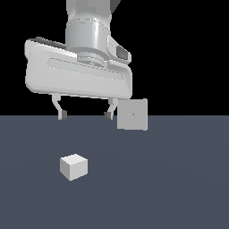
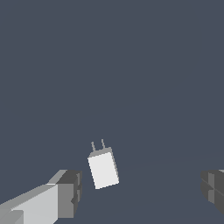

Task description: Plug the charger into the wall socket.

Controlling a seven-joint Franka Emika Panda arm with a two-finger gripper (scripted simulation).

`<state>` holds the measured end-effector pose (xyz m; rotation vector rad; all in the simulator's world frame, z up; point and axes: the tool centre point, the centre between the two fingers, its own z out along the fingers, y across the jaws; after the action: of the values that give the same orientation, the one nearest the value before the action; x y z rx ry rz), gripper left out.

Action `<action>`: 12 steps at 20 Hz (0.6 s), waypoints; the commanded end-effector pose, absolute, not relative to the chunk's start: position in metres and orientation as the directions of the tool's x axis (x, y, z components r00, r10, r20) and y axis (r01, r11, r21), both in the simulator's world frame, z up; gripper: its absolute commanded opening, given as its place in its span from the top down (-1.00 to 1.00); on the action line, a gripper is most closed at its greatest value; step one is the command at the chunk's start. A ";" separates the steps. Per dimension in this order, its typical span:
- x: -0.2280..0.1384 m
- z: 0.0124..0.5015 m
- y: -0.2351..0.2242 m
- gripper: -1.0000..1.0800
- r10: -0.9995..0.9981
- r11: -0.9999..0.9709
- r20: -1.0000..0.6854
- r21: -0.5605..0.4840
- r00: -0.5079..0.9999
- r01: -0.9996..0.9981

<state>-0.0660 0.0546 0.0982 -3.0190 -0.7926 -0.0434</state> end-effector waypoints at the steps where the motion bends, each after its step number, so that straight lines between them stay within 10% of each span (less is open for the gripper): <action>1: -0.076 0.089 0.060 -0.92 0.553 -0.833 0.045 -0.010 0.832 0.554; 12: -0.101 0.065 0.070 -0.92 0.693 -0.719 0.073 -0.001 0.717 0.695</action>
<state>-0.0989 0.0694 0.0671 -2.8943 -1.1426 -0.1000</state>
